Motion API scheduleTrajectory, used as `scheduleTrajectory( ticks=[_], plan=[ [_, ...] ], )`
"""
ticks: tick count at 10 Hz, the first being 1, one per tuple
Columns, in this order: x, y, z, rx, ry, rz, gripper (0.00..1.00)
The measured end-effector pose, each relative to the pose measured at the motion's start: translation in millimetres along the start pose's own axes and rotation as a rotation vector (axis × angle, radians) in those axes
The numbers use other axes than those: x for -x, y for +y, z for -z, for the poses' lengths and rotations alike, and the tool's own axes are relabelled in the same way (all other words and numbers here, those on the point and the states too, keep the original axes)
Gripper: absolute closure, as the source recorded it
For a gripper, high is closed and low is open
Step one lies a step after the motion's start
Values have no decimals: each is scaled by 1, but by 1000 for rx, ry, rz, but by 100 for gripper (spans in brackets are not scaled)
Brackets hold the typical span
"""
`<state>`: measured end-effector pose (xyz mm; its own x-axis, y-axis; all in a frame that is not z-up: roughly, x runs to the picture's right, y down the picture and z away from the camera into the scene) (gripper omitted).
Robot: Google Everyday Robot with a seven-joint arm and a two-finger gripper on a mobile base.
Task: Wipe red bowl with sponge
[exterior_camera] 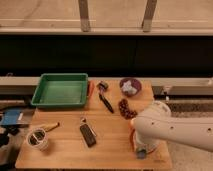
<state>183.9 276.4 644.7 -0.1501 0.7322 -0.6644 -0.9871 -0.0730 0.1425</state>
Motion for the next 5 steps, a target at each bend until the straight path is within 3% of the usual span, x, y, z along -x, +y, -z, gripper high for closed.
scheduleTrajectory(
  ticks=[2,5],
  plan=[
    [5,-13,1,-15,12,-47,100],
    [31,-32,-3,-26,34,-65,100]
  ],
)
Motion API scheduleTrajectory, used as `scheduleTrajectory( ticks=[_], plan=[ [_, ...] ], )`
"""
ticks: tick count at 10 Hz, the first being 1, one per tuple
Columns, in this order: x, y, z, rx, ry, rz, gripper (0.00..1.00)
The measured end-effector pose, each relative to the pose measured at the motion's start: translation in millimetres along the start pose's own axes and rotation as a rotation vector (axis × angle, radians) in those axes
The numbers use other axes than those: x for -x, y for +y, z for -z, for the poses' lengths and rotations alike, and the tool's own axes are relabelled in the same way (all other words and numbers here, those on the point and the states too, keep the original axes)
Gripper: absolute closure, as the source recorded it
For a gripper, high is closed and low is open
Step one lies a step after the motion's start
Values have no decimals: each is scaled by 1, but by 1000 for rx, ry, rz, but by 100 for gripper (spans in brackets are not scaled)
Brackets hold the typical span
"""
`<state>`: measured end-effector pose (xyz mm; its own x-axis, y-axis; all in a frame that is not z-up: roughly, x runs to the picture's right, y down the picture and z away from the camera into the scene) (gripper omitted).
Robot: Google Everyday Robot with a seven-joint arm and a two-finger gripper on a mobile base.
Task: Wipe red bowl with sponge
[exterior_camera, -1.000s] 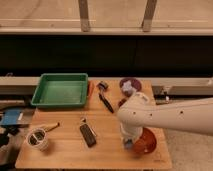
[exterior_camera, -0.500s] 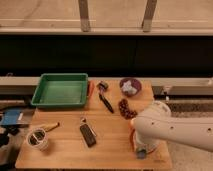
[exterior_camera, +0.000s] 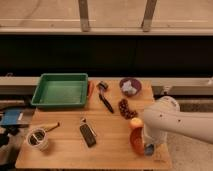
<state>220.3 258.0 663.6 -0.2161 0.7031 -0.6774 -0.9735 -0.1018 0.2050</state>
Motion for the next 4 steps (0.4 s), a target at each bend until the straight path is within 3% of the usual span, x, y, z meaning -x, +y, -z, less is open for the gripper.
scheduleTrajectory(
  ticks=[4],
  plan=[
    [36,-10,-5,-5,10,8,100]
  ],
)
